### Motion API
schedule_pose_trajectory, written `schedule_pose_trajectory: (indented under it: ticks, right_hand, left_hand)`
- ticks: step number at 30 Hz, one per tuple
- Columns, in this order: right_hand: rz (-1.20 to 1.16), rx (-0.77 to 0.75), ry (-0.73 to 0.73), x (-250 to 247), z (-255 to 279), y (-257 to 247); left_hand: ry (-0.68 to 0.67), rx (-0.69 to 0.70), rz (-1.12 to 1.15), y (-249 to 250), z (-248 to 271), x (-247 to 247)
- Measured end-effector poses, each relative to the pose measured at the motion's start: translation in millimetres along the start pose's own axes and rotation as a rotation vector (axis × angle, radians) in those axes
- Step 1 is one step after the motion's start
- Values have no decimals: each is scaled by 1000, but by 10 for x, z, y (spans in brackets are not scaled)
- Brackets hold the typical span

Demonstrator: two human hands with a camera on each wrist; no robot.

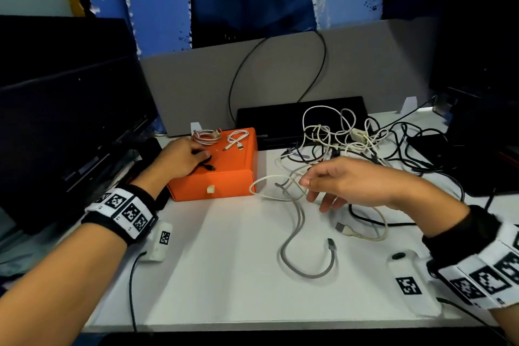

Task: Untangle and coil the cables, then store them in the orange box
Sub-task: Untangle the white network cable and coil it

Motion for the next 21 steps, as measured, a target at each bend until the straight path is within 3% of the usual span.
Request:
schedule_pose_trajectory:
  ticks: [5, 7, 11, 13, 15, 17, 19, 21]
  right_hand:
    - [209, 32, 85, -199, 45, 17]
    - [353, 40, 136, -295, 30, 21]
    - [711, 81, 160, -386, -67, 28]
    - [860, 100, 141, -400, -180, 35]
    - [977, 104, 145, -430, -330, 46]
    - [1053, 91, 202, -492, -507, 62]
    - [1068, 121, 258, -583, -684, 109]
    - [1060, 172, 267, -647, -841, 200]
  left_hand:
    - [-17, -3, -30, -5, -32, -55]
    - [43, -7, -29, 41, -17, -98]
    - [286, 178, -138, 452, 56, -284]
    - [351, 330, -38, 849, 134, -358]
    - [245, 462, 143, 1292, 216, -315]
    - [-22, 517, 214, 1671, 278, -150]
    - [-314, 507, 120, 1898, 275, 87]
    - [-474, 503, 37, 1997, 169, 307]
Point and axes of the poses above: each hand's wrist, its own z-axis away from the middle knuckle, its own x-axis out of the palm, y = z × x, the point moved 2 cm from there along -z, towards the middle knuckle, and after that the axes turned 12 degrees about x, right-handed, at the moved point
